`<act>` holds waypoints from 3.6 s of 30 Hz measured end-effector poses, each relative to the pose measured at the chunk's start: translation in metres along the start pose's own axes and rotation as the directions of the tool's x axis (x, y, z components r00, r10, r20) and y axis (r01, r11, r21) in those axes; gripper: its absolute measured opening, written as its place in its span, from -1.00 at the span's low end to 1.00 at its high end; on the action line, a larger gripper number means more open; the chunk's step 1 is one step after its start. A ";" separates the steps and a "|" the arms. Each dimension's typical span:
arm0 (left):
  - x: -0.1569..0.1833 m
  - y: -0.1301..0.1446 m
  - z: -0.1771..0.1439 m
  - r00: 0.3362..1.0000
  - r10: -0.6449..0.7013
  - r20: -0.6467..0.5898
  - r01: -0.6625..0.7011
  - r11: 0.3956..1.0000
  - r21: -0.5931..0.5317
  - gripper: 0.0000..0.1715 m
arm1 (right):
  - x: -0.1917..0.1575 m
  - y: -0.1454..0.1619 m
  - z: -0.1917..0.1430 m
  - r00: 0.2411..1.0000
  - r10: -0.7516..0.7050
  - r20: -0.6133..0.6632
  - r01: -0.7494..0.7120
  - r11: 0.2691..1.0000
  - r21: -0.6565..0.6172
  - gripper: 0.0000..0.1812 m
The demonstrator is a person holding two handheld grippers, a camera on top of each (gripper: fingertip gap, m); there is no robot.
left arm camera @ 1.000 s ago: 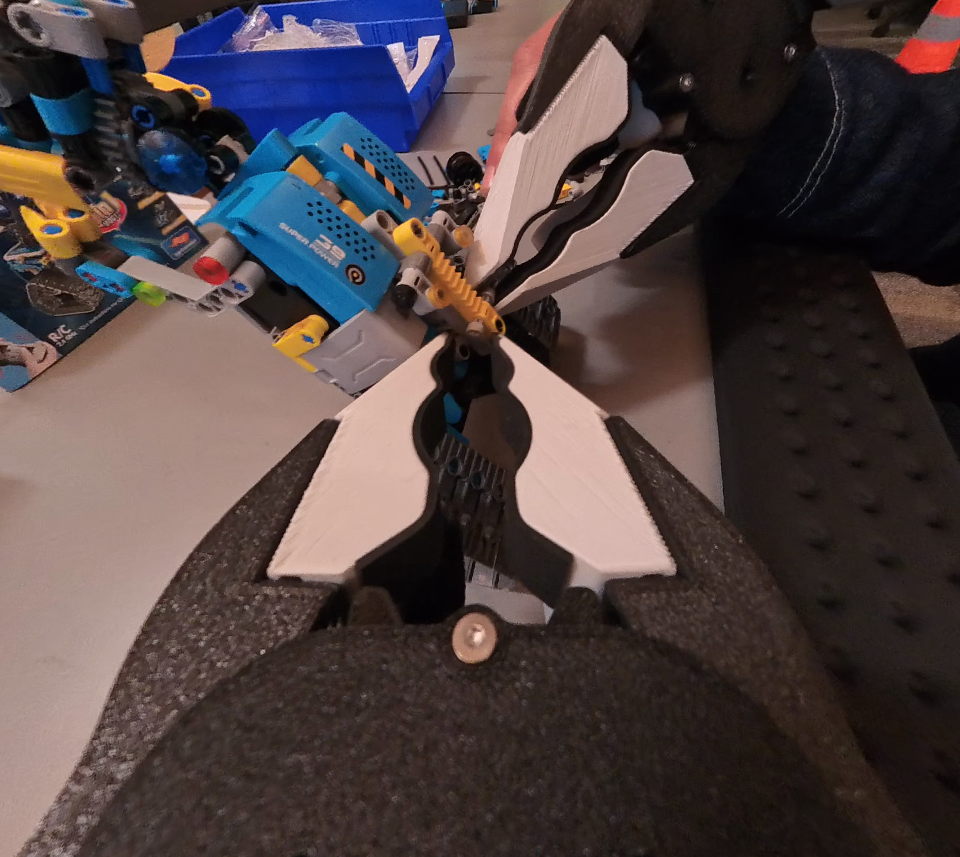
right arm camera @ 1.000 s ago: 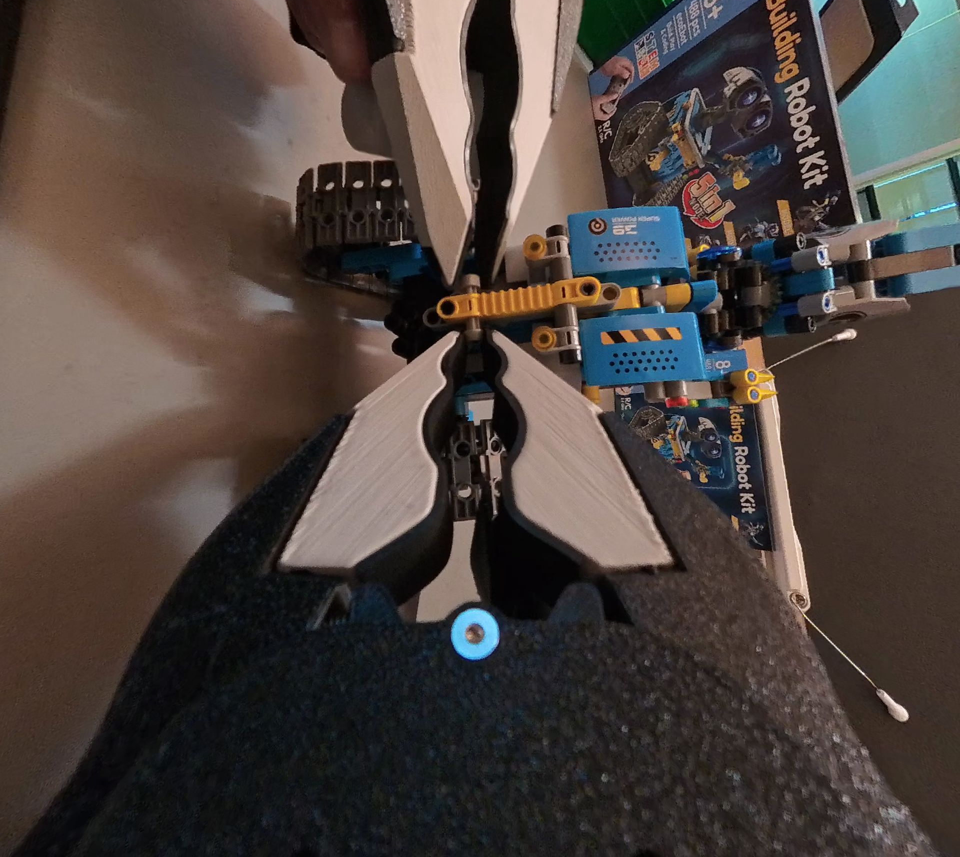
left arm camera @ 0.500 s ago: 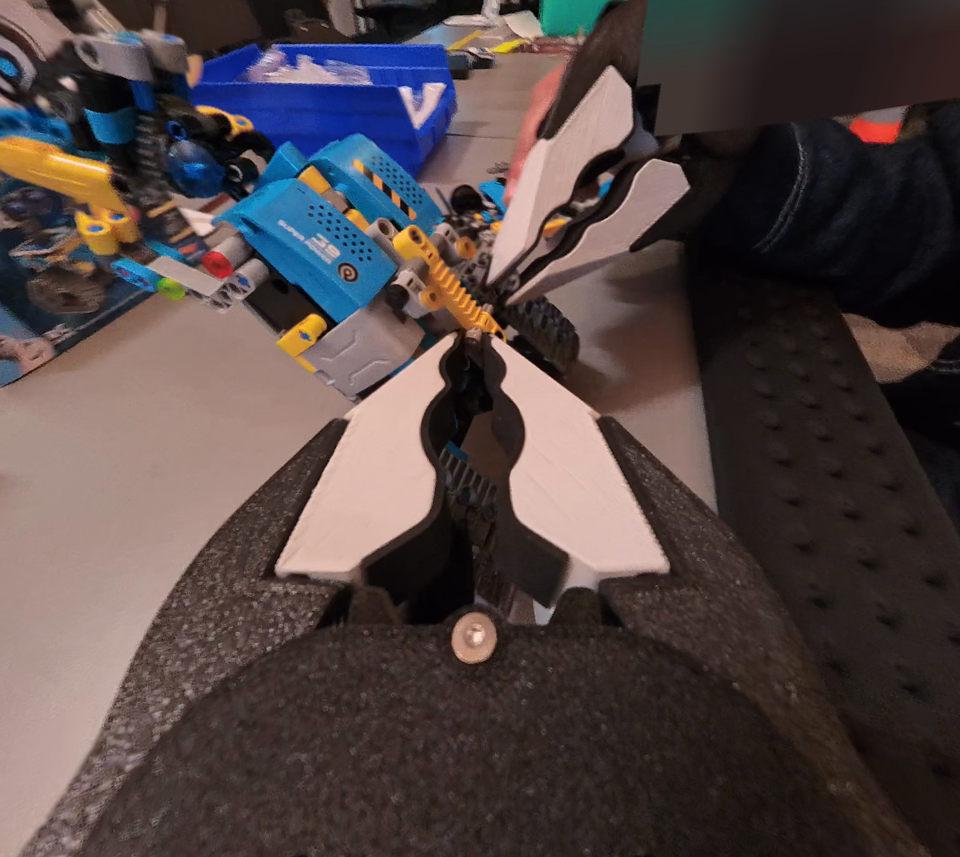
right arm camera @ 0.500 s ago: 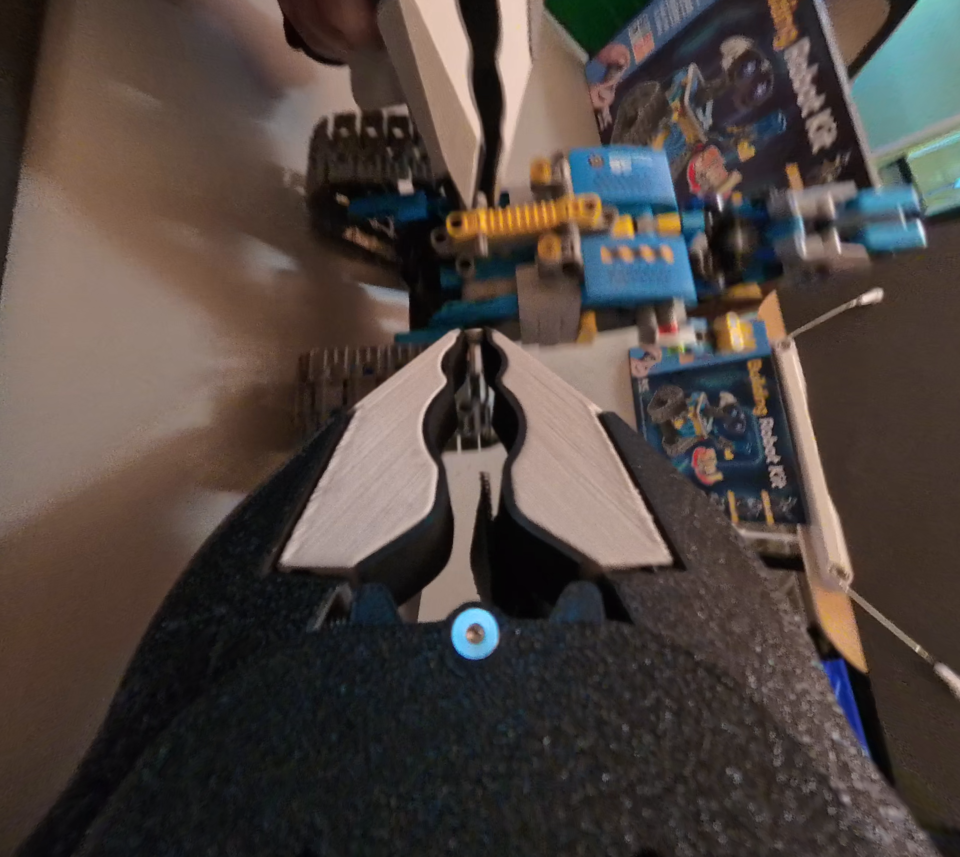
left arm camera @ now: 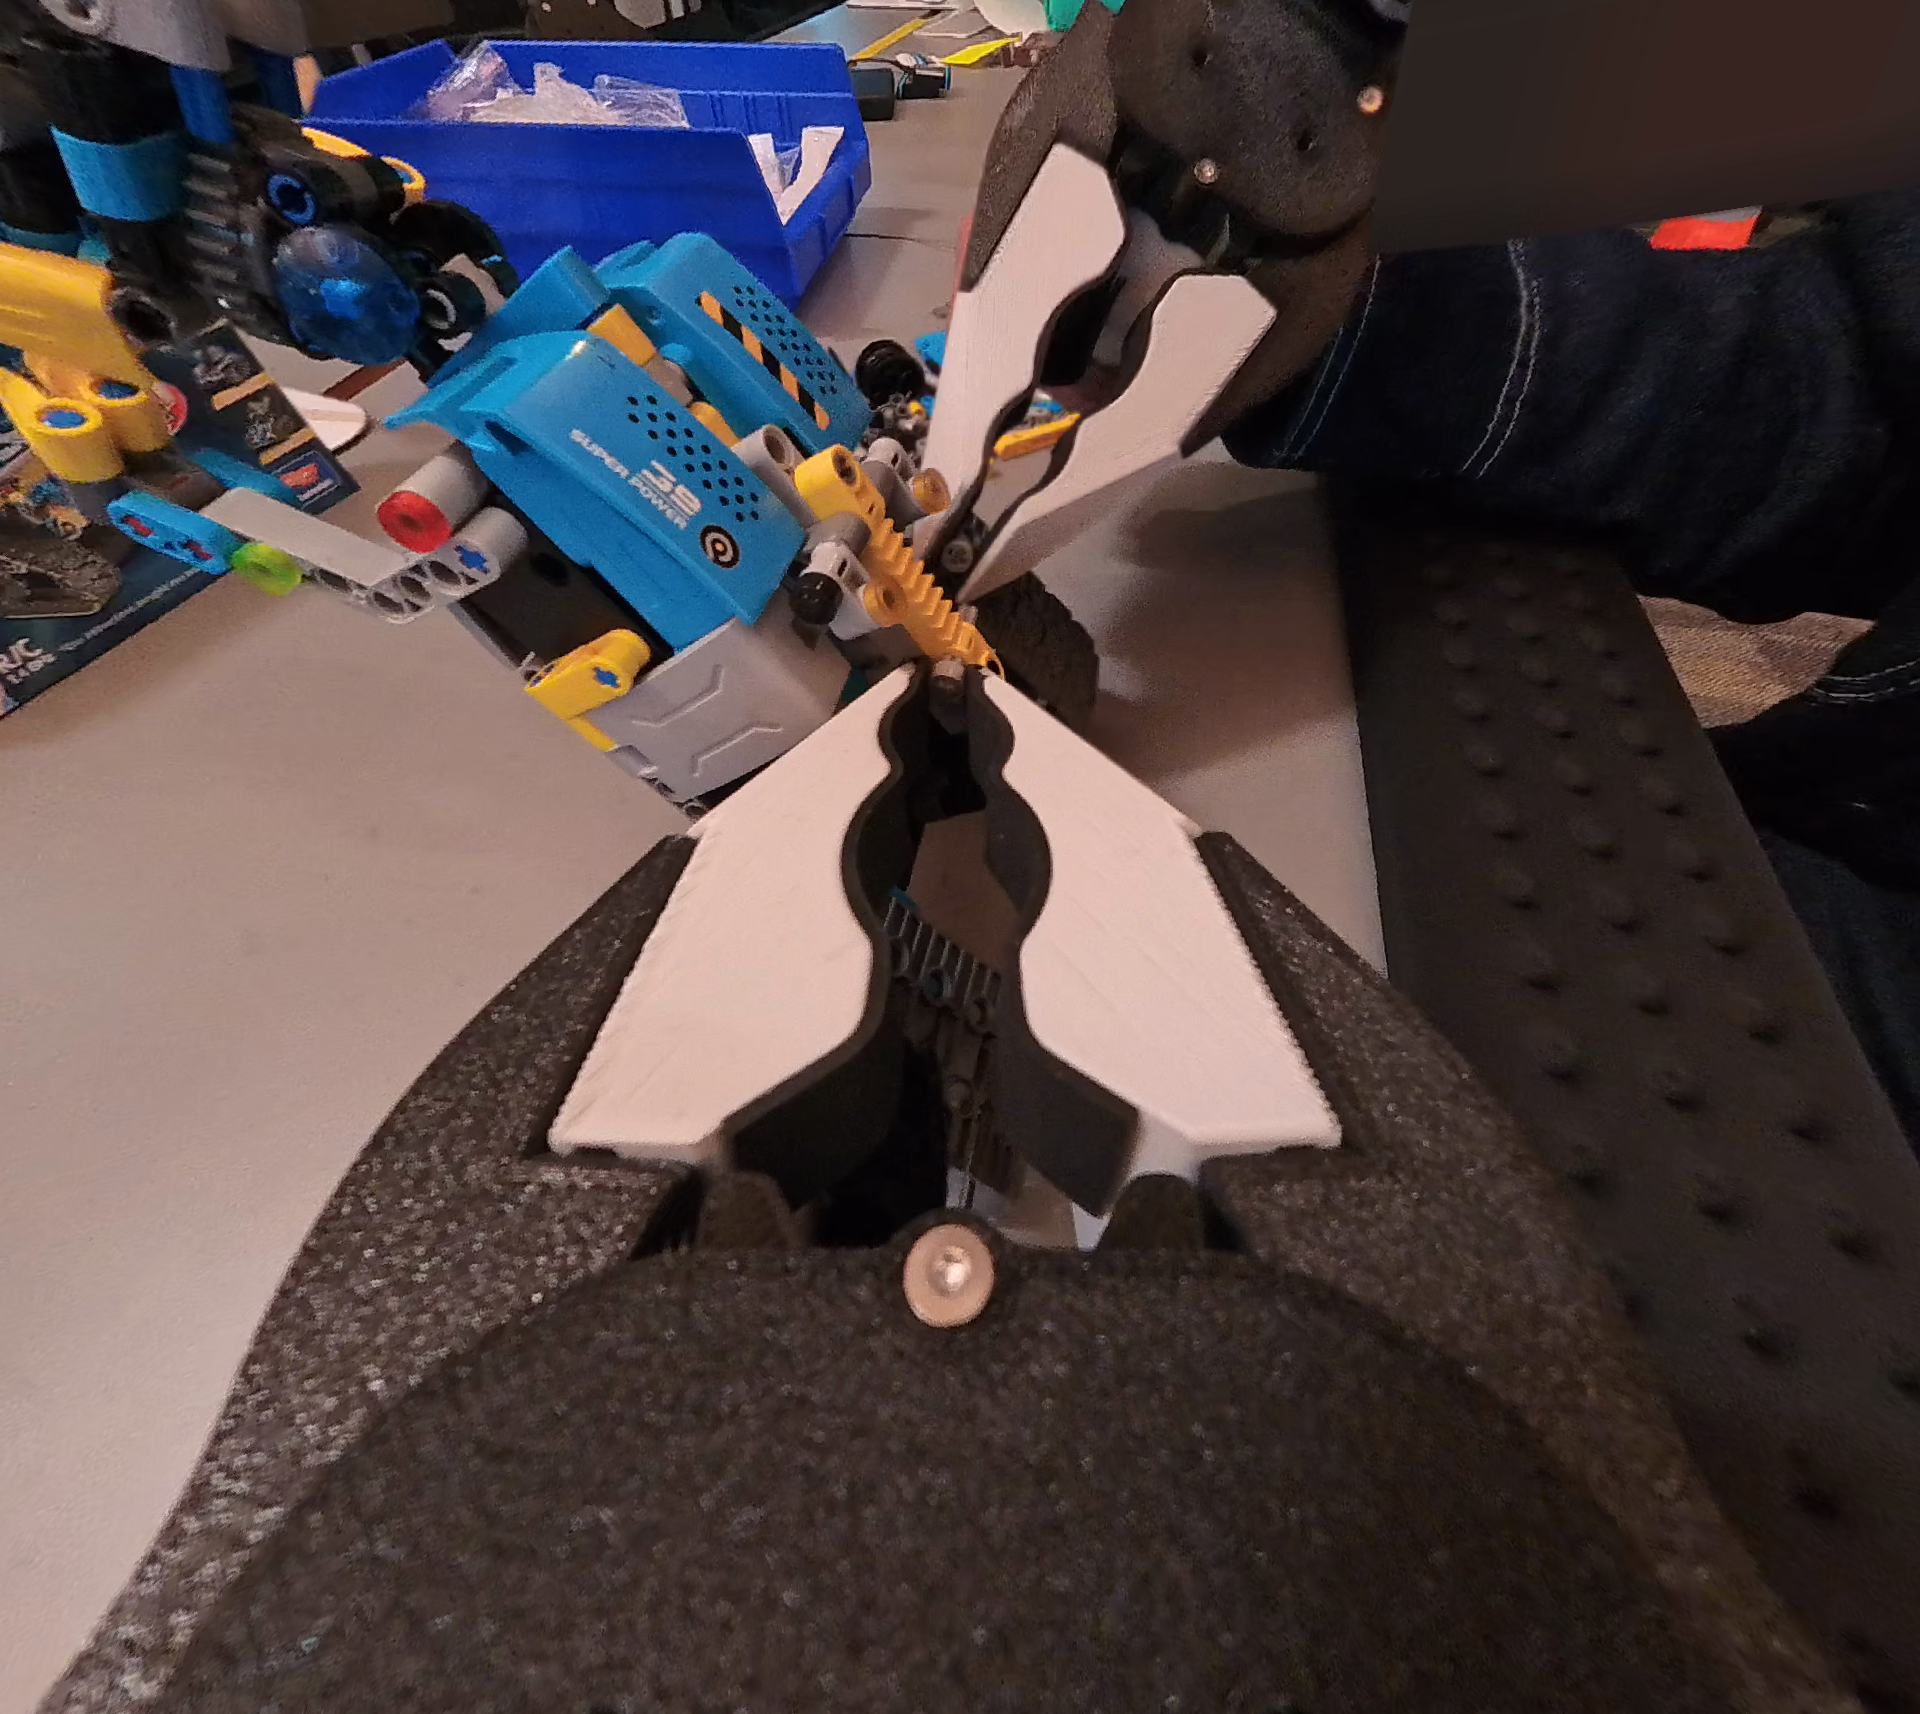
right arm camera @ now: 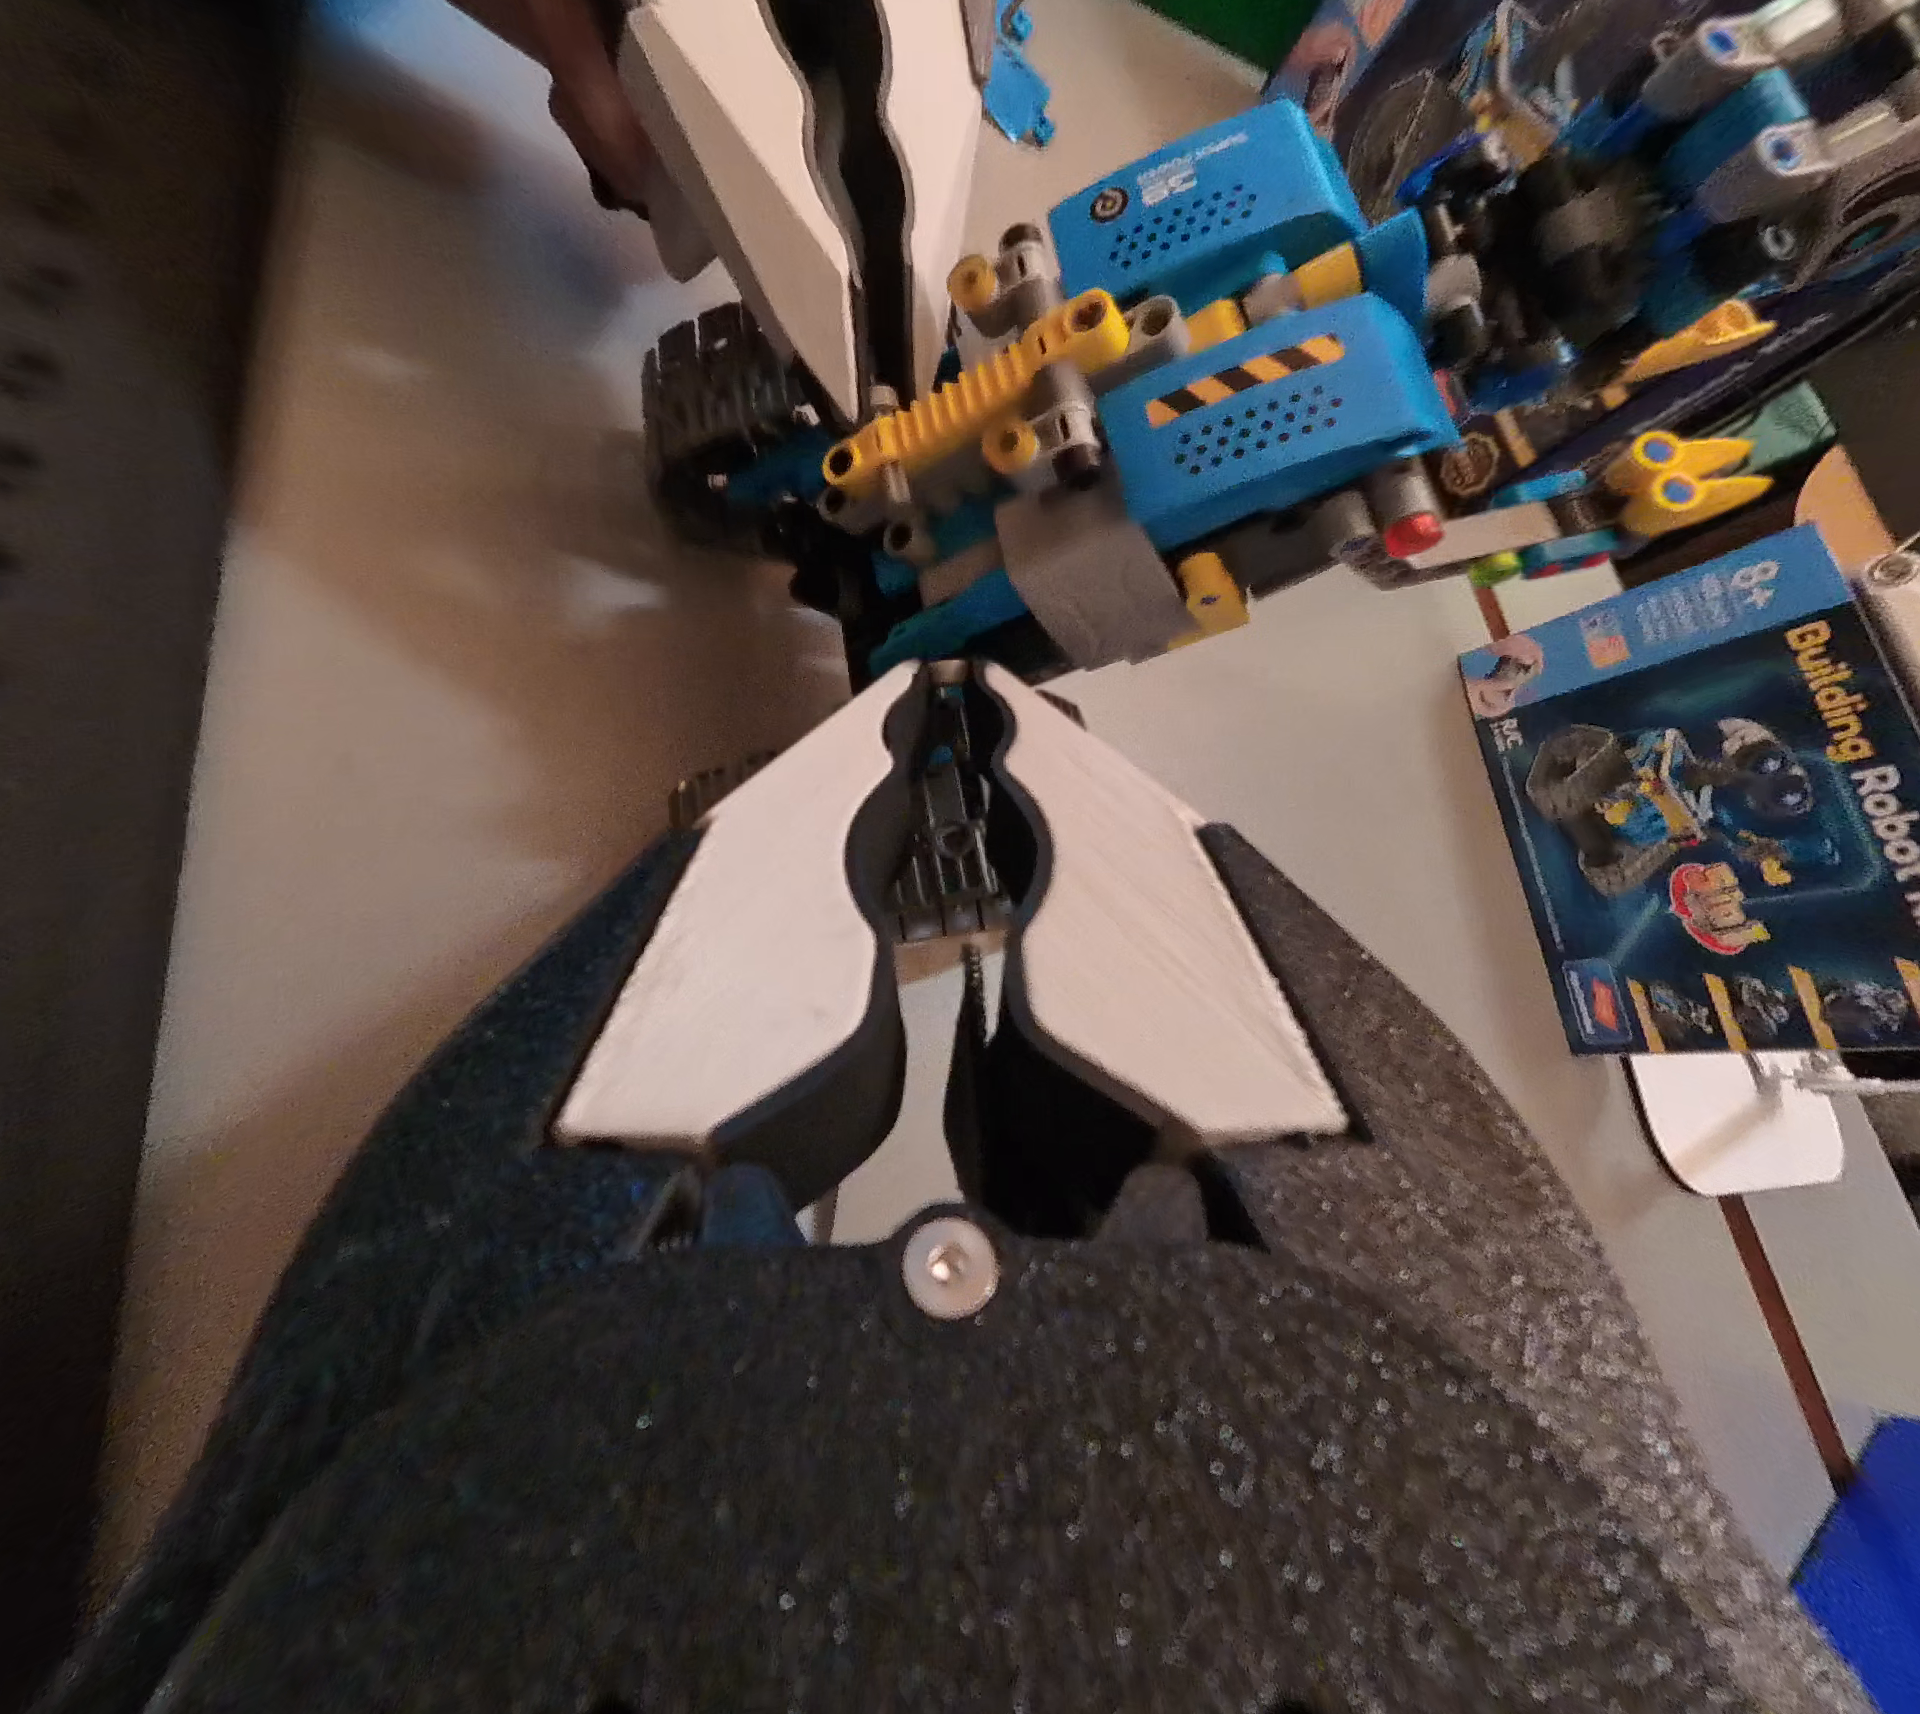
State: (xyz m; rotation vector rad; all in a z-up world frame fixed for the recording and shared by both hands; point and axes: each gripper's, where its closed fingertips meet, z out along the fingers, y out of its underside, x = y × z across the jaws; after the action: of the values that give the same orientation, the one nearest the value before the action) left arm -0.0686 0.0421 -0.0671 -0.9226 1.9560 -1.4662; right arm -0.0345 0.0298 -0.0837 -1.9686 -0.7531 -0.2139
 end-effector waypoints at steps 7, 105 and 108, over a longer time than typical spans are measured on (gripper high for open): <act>-0.001 0.001 -0.004 1.000 0.013 -0.005 -0.014 1.000 -0.017 -0.95 | -0.001 0.002 0.005 0.998 -0.054 -0.023 0.051 0.995 -0.089 -0.96; 0.017 -0.002 0.007 0.987 0.097 -0.129 -0.101 0.995 -0.026 -0.96 | -0.024 -0.030 -0.008 0.898 0.334 0.288 -0.395 0.899 0.190 -0.99; 0.018 -0.001 0.005 0.987 0.094 -0.129 -0.099 0.995 -0.031 -0.95 | -0.025 -0.030 -0.008 0.899 0.325 0.295 -0.389 0.901 0.192 -0.99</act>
State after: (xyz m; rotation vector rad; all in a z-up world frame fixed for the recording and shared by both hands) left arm -0.0759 0.0247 -0.0675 -0.7549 2.0958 -1.4706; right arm -0.0712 0.0227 -0.0687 -1.8727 -0.5301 0.3504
